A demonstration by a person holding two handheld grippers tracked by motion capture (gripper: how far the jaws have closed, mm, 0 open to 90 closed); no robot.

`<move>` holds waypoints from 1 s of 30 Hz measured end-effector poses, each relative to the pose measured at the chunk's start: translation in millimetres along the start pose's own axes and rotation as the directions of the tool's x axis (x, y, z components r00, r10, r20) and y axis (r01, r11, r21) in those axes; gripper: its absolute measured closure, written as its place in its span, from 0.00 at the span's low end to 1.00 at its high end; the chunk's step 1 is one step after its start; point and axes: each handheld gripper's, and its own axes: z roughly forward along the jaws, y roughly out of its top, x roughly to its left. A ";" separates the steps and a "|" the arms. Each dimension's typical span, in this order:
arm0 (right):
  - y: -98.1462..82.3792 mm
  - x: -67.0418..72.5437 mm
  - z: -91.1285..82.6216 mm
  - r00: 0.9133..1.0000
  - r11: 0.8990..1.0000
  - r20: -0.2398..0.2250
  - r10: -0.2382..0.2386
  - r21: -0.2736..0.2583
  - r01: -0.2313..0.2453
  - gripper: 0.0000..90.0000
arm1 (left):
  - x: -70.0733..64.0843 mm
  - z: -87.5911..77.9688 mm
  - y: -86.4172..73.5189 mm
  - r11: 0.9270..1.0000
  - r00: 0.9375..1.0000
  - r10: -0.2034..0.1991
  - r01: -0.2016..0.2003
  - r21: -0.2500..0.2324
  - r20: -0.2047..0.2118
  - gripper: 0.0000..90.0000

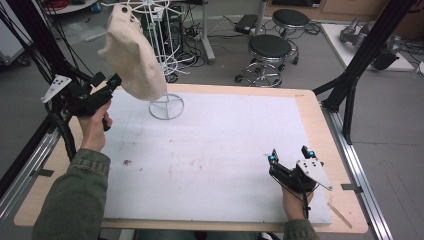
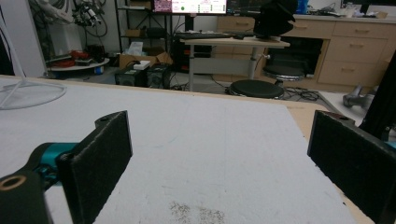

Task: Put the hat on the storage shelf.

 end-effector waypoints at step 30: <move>-0.9 1.5 -0.2 1.000 1.000 -0.003 0.003 0.008 -0.003 0.06 | -25.7 -60.5 -64.1 0.992 0.976 0.046 -0.070 0.103 0.215 0.28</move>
